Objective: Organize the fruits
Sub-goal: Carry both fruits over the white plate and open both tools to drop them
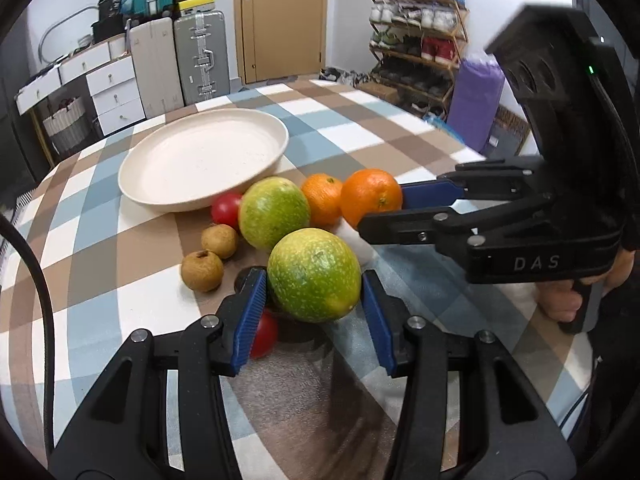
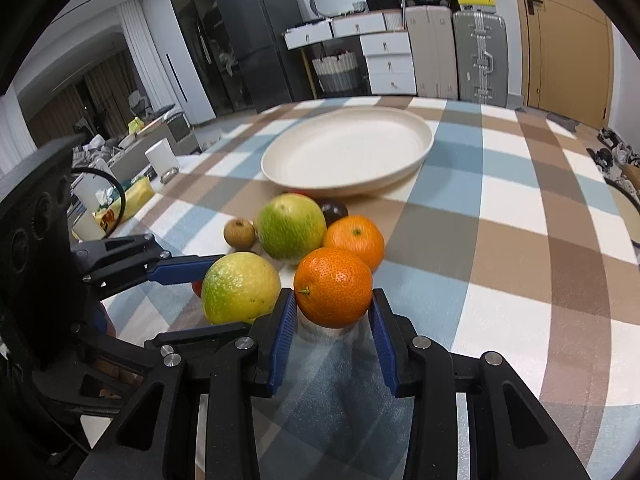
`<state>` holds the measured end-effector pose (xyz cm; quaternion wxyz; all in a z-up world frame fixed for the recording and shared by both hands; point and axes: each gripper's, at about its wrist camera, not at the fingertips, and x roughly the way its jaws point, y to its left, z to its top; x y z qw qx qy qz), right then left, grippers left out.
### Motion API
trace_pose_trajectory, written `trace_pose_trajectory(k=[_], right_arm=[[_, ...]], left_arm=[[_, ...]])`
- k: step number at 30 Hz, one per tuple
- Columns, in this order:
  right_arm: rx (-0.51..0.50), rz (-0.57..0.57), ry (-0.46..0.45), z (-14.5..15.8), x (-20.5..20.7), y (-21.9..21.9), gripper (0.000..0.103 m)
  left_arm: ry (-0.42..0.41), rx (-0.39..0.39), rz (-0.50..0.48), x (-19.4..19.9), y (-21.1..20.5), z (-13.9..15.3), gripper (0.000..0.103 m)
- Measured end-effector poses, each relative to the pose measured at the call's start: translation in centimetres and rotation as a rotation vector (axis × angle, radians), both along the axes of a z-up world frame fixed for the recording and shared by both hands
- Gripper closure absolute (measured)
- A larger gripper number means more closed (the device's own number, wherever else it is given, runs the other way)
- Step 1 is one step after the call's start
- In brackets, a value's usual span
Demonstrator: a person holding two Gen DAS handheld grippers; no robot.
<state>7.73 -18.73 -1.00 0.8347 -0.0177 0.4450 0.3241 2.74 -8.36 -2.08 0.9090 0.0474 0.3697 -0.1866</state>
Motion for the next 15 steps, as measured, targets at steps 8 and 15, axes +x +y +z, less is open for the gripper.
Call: trace_pose_trajectory(k=[8,15], right_arm=[[0.063,-0.027,-0.079,2.6,0.3,0.2,0.065],[0.074,-0.044,-0.117,4.3,1.6,0.4,0.065]], left_arm=[[-0.051,-0.064,0.061,0.0,2.9,2.4,0.058],[-0.1,-0.087,0.125,1.1,4.9,4.2,0.058]])
